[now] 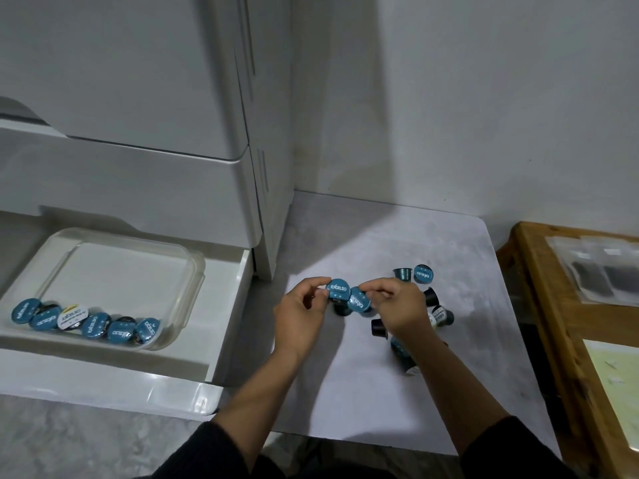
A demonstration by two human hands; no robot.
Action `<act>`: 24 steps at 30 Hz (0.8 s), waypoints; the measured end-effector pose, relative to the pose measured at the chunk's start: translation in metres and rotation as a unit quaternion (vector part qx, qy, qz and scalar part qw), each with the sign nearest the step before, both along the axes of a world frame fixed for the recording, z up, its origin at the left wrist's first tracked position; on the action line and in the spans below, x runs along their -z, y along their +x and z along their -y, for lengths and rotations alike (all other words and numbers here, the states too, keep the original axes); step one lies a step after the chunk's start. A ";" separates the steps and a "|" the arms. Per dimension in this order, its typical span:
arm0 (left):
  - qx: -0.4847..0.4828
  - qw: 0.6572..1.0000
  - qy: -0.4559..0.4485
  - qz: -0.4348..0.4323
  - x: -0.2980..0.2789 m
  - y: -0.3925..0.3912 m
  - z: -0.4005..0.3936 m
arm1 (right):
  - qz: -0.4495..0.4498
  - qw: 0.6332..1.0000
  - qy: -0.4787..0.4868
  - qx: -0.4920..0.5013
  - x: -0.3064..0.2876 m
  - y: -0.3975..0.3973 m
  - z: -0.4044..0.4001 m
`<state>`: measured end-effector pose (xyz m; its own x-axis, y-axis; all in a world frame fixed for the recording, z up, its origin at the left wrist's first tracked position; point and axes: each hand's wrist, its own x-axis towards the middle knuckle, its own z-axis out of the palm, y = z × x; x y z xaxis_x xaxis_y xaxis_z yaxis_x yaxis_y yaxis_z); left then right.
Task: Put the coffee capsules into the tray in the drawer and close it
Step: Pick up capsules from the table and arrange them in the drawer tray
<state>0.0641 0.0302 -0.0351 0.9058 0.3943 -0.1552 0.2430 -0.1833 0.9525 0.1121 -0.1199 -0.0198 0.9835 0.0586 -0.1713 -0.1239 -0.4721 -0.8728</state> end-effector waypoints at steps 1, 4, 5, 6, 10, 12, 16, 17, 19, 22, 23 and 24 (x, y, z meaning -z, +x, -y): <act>0.003 1.000 -0.005 0.011 -0.009 0.000 -0.003 | -0.007 1.000 0.018 0.006 -0.010 0.000 -0.001; 0.022 0.999 -0.017 0.042 -0.040 -0.004 -0.020 | -0.017 0.998 0.056 0.006 -0.042 -0.003 -0.009; 0.031 0.998 -0.011 0.054 -0.050 -0.007 -0.028 | -0.016 0.998 0.064 -0.002 -0.051 -0.005 -0.014; 0.042 0.997 0.001 0.065 -0.061 -0.009 -0.039 | -0.014 0.997 0.073 -0.012 -0.060 -0.006 -0.020; 0.085 0.992 0.047 0.074 -0.094 -0.018 -0.095 | -0.002 0.994 0.102 -0.049 -0.082 -0.014 -0.059; 0.102 0.991 0.062 0.065 -0.105 -0.024 -0.130 | -0.007 0.991 0.110 -0.073 -0.090 -0.019 -0.085; 0.126 0.983 0.129 0.034 -0.113 -0.035 -0.211 | -0.013 0.985 0.112 -0.127 -0.097 -0.033 -0.149; 0.129 0.981 0.143 0.021 -0.112 -0.036 -0.234 | -0.018 0.984 0.112 -0.137 -0.096 -0.036 -0.167; 0.138 0.977 0.163 -0.001 -0.105 -0.038 -0.281 | -0.032 0.982 0.106 -0.155 -0.092 -0.040 -0.204; 0.150 0.971 0.187 -0.026 -0.087 -0.042 -0.350 | -0.052 0.980 0.091 -0.171 -0.079 -0.042 -0.265; 0.160 0.967 0.195 -0.036 -0.082 -0.042 -0.371 | -0.064 0.978 0.090 -0.175 -0.073 -0.043 -0.284; 0.172 0.963 0.204 -0.048 -0.076 -0.042 -0.390 | -0.077 0.977 0.085 -0.180 -0.066 -0.043 -0.303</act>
